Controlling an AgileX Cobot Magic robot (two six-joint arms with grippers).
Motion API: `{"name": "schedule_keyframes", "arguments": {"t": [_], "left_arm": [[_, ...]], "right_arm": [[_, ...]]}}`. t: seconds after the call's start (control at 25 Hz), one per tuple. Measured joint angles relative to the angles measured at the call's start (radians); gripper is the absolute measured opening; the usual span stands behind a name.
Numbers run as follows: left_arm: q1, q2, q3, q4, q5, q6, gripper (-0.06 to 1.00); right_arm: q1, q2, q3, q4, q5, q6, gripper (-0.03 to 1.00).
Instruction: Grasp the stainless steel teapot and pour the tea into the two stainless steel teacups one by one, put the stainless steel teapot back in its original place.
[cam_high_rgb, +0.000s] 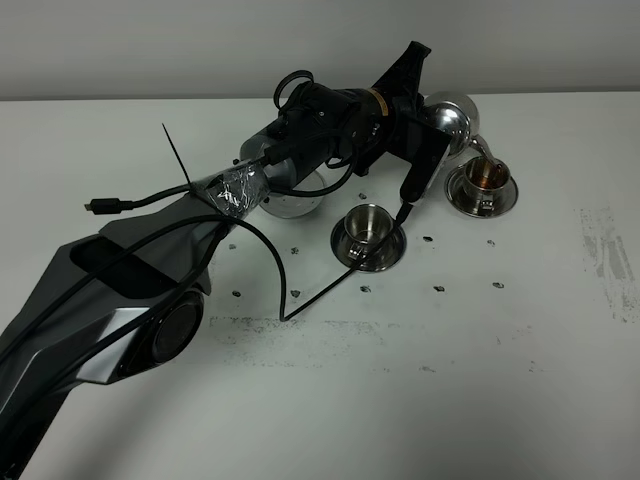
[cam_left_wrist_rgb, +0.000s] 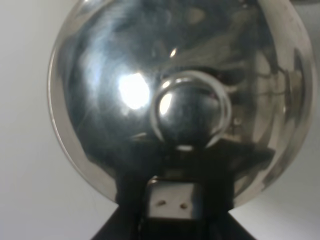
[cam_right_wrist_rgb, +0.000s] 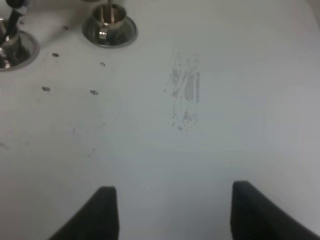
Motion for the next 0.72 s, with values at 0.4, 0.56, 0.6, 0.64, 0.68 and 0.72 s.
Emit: {"name": "schedule_keyframes", "arguments": {"t": [0.4,0.56,0.6,0.64,0.68,0.72], "left_arm": [[0.000,0.000,0.000,0.029,0.001,-0.002,0.19],[0.000,0.000,0.000,0.032,0.000,-0.002,0.19],[0.000,0.000,0.000,0.036,0.000,-0.002,0.19],[0.000,0.000,0.000,0.041,0.000,-0.002,0.19],[0.000,0.000,0.000,0.045,0.000,-0.002,0.19],[0.000,0.000,0.000,0.046,0.000,-0.002,0.19]], "right_arm": [[0.000,0.000,0.000,0.000,0.000,-0.001,0.50],[0.000,0.000,0.000,0.000,0.000,-0.001,0.50],[0.000,0.000,0.000,0.000,0.000,-0.001,0.50],[0.000,0.000,0.000,0.000,0.000,-0.001,0.50],[0.000,0.000,0.000,0.000,0.000,-0.001,0.50],[0.000,0.000,0.000,0.000,0.000,-0.001,0.50]]}}
